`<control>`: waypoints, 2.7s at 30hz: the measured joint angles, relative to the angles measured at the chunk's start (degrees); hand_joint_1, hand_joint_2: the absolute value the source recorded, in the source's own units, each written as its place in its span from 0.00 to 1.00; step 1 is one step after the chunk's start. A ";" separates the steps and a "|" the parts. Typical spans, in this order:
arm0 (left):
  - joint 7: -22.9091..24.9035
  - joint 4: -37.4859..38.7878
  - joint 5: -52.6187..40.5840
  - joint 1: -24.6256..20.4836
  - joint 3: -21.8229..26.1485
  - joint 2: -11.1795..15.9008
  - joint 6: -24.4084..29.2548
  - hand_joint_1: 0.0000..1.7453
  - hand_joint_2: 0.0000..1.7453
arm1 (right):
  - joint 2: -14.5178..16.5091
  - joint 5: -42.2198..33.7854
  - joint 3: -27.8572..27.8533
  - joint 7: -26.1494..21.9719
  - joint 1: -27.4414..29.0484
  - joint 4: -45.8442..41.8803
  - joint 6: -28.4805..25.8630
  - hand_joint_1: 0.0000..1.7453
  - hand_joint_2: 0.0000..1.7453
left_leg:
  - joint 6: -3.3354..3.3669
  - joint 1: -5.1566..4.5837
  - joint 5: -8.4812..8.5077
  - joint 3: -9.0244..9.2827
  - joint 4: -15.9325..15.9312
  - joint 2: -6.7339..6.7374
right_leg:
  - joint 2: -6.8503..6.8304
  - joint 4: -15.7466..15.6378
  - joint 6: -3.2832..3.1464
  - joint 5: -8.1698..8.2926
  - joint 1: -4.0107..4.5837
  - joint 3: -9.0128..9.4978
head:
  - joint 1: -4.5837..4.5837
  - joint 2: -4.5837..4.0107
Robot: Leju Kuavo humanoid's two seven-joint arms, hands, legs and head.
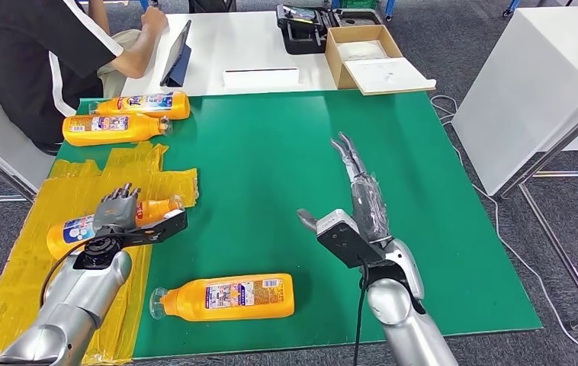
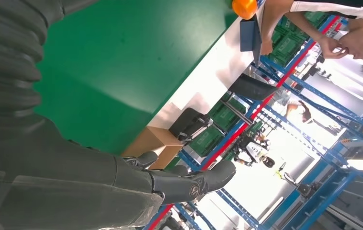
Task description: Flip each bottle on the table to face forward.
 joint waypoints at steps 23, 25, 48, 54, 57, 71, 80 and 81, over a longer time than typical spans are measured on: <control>-9.45 -20.07 10.37 -0.02 -4.58 0.80 -10.18 0.00 0.00 | 0.27 0.93 -2.33 0.51 1.72 0.11 1.92 0.00 1.00 | -0.06 0.01 0.05 -0.10 0.01 -0.03 | 0.00 0.03 0.00 0.01 0.01 -0.02 | 0.00 0.00; -10.05 -22.30 13.72 -0.70 -5.22 1.46 -10.23 0.00 0.00 | 0.28 0.94 -2.34 0.55 1.51 0.35 2.20 0.00 1.00 | -0.06 0.01 0.05 -0.10 0.01 -0.02 | 0.00 0.04 0.00 0.01 0.01 -0.02 | -0.01 0.00; -24.67 -31.04 68.19 5.54 2.35 -2.62 5.12 0.00 1.00 | -3.75 23.69 15.66 6.00 -4.95 7.22 7.63 0.00 1.00 | -0.07 0.02 0.05 -0.15 0.00 -0.03 | 0.00 0.04 0.00 0.00 0.02 -0.05 | 0.01 0.00; -25.32 -28.90 69.24 5.88 2.64 -3.16 5.73 0.00 1.00 | -5.65 22.83 19.92 6.26 -7.81 8.39 10.20 0.00 1.00 | -0.07 0.00 0.05 -0.15 0.01 -0.03 | 0.00 0.04 0.00 0.01 0.01 -0.05 | 0.00 0.00; -25.34 -28.54 69.25 5.91 2.88 -3.24 5.73 0.00 1.00 | -6.08 22.79 20.71 6.28 -8.29 8.69 10.22 0.00 1.00 | -0.07 0.00 0.05 -0.15 0.01 -0.02 | 0.00 0.04 0.00 0.00 0.02 -0.06 | 0.00 0.00; -26.49 -24.03 72.31 5.45 3.93 -3.33 6.01 0.00 1.00 | -8.20 13.88 27.78 3.72 -14.69 10.20 17.46 0.00 1.00 | -0.07 0.01 0.06 -0.10 0.01 -0.01 | 0.00 0.04 0.00 0.01 0.01 -0.05 | 0.01 0.00; -26.96 -20.68 73.03 4.51 4.69 -3.32 6.84 0.00 1.00 | -9.00 2.44 29.34 1.81 -14.11 9.13 18.22 0.00 1.00 | -0.07 0.01 0.05 -0.12 0.01 0.00 | 0.00 0.04 0.00 0.01 0.01 -0.07 | 0.01 0.00; -26.99 -20.35 73.10 4.36 4.74 -3.31 6.92 0.00 1.00 | -9.02 1.30 29.32 1.67 -13.95 8.82 18.52 0.00 1.00 | -0.07 0.01 0.05 -0.12 0.01 0.00 | 0.00 0.04 0.00 0.01 0.01 -0.07 | 0.01 0.00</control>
